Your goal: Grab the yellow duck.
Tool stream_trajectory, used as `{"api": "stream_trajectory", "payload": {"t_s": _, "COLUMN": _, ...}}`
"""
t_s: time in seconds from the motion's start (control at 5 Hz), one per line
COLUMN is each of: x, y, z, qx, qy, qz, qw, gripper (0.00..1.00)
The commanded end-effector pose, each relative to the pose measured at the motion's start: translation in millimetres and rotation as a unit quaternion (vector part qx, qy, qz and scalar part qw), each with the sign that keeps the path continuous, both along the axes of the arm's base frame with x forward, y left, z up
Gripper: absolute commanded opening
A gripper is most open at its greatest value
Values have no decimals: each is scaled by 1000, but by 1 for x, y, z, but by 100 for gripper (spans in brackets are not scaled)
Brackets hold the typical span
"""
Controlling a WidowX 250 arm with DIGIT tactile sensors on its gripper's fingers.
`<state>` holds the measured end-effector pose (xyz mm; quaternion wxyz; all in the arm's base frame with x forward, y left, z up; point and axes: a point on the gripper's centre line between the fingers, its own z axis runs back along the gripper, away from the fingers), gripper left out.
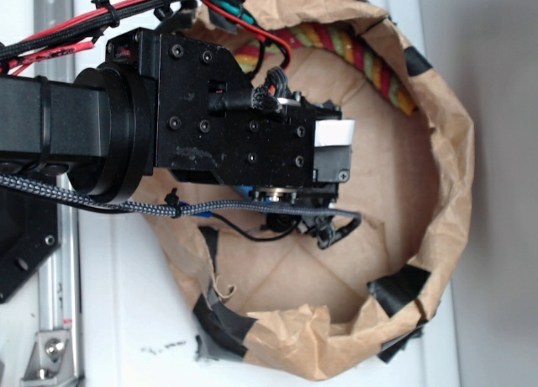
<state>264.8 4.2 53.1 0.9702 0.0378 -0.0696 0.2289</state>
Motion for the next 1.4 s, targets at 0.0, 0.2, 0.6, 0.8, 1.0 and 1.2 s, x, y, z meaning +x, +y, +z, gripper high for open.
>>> {"api": "stream_trajectory", "payload": {"t_s": 0.0, "x": 2, "y": 9, "z": 2, "qx": -5, "qy": -3, "qz": 19, "qw": 1000, "gripper": 100}}
{"api": "stream_trajectory", "payload": {"t_s": 0.2, "x": 0, "y": 13, "z": 0, "qx": -13, "qy": -2, "qz": 17, "qw": 1000, "gripper": 100}}
{"api": "stream_trajectory", "payload": {"t_s": 0.6, "x": 11, "y": 11, "z": -7, "qx": -43, "qy": -12, "qz": 11, "qw": 999, "gripper": 100}}
{"api": "stream_trajectory", "payload": {"t_s": 0.8, "x": 22, "y": 3, "z": -15, "qx": -65, "qy": -5, "qz": 38, "qw": 997, "gripper": 100}}
{"api": "stream_trajectory", "payload": {"t_s": 1.0, "x": 21, "y": 2, "z": -26, "qx": -56, "qy": 4, "qz": 33, "qw": 998, "gripper": 100}}
{"api": "stream_trajectory", "payload": {"t_s": 1.2, "x": 17, "y": 2, "z": -29, "qx": -55, "qy": 1, "qz": 32, "qw": 998, "gripper": 0}}
